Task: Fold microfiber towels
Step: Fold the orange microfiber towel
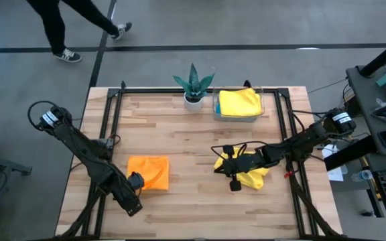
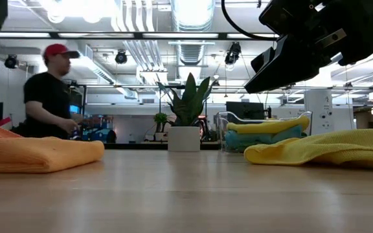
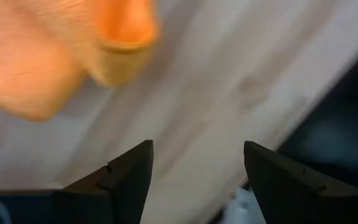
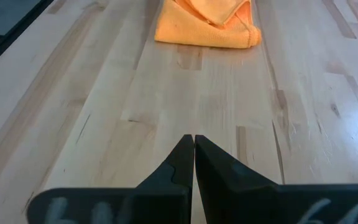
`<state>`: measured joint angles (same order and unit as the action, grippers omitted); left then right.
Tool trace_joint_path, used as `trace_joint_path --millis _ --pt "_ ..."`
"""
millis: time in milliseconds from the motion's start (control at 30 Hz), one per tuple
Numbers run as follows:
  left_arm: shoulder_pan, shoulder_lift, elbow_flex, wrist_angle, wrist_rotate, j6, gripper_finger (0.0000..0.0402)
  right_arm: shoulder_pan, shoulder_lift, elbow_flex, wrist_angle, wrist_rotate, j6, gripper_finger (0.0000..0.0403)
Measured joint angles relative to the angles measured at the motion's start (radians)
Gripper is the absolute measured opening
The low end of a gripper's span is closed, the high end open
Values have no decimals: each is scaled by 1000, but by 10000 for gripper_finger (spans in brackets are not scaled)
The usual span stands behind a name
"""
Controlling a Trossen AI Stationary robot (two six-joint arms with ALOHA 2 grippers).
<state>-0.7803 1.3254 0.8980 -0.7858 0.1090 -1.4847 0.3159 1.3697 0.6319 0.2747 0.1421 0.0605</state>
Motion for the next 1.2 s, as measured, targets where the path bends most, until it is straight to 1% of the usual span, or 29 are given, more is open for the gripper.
trace_joint_path --millis 67,100,267,333,367,400,467,600,733,833,1000,1200 --pt "0 0 38 0 -24 10 232 0 0 0 0 0 0 9" --pt "0 0 53 1 -57 23 230 0 0 0 0 0 0 9" --pt "24 20 88 14 -325 136 210 0 0 0 9 0 -6 9" --pt "42 37 86 10 -401 224 205 0 0 0 18 0 -8 9" --pt "49 51 85 12 -414 286 204 0 0 0 21 0 -9 9" --pt "51 67 81 14 -420 339 204 0 0 0 23 0 -10 9" --pt "53 102 71 7 -422 389 204 0 0 0 22 0 -10 9" --pt "55 168 59 7 -373 423 212 0 0 0 21 0 -12 9" --pt "55 214 67 -21 -371 463 230 0 0 0 21 0 -23 9" --pt "58 227 72 -55 -380 476 238 0 0 0 21 0 -19 9" --pt "60 226 57 -89 -411 472 240 0 0 0 21 0 -19 9" --pt "61 236 52 -87 -435 471 240 0 0 0 21 0 -19 9"
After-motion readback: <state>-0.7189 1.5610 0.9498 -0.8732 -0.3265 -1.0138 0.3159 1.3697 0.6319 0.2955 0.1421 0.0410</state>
